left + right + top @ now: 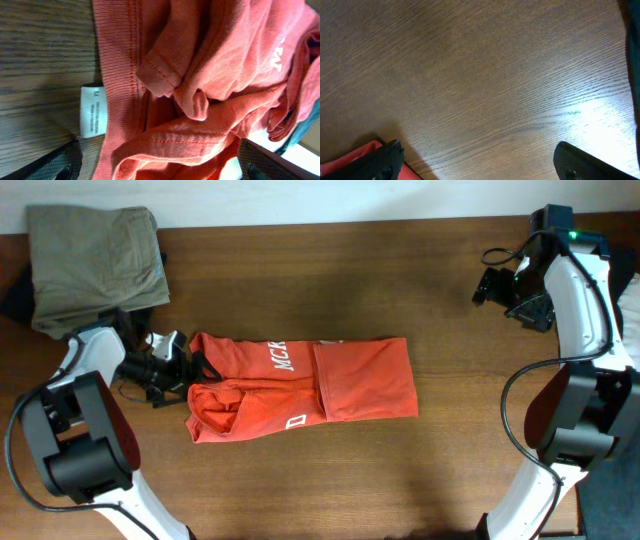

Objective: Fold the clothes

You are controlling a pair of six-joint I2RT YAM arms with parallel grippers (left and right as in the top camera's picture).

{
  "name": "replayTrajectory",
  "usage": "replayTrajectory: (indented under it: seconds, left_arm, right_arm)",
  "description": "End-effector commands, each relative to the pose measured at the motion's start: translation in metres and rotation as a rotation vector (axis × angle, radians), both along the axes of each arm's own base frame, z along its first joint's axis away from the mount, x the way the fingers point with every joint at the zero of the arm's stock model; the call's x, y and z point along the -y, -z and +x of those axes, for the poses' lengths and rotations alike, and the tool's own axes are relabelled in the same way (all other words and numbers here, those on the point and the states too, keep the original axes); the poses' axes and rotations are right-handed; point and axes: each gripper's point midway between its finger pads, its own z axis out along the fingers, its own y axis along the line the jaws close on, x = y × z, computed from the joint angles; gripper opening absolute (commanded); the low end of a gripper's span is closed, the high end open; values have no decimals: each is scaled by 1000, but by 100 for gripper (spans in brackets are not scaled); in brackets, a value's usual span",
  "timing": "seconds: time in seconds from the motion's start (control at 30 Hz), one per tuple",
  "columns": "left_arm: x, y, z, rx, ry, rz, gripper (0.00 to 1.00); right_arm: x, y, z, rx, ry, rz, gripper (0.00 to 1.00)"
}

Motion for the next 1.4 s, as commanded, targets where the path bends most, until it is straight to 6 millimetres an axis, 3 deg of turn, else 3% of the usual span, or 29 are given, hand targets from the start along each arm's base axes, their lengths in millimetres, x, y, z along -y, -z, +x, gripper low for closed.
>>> replayTrajectory:
  seconds: [0.0, 0.23, 0.4, 0.67, 0.83, 0.9, 0.93, 1.0, 1.07, 1.2, 1.23, 1.37]
  left_arm:
    - [19, 28, -14, -76, -6, -129, 99]
    - [27, 46, -18, -116, 5, -146, 98]
    - [27, 49, -11, -104, -16, -135, 72]
    - [27, 52, -6, -85, -9, -110, 69]
    - [40, 58, -1, -77, 26, -63, 33]
    - [34, 66, -3, -123, -3, 18, 8]
    - [31, 68, -4, -138, -11, 46, 1]
    - [29, 69, -5, -145, -16, 60, 1]
    - [22, 69, -4, -152, -43, 75, 1]
    - [-16, 64, -1, -195, -133, 164, 1]
    - [-34, 58, -1, -216, -150, 214, 0]
    - [-69, 37, 5, -238, -181, 304, 1]
  right_arm:
    - [2, -4, 3, 13, 11, -6, 99]
    - [2, -4, 3, 13, 11, -6, 99]
    - [2, -4, 3, 13, 11, -6, 99]
    - [2, -4, 3, 13, 11, -6, 99]
    - [2, -4, 3, 13, 11, -6, 99]
    - [2, -4, 3, 13, 11, -6, 99]
    - [2, -4, 3, 13, 11, -6, 99]
    - [2, -4, 3, 13, 11, -6, 99]
    - [2, -4, 3, 13, 11, -6, 99]
    - [2, -4, 3, 13, 11, -6, 99]
    - [2, -4, 3, 13, 11, -6, 99]
    - [2, -4, 3, 13, 11, -6, 99]
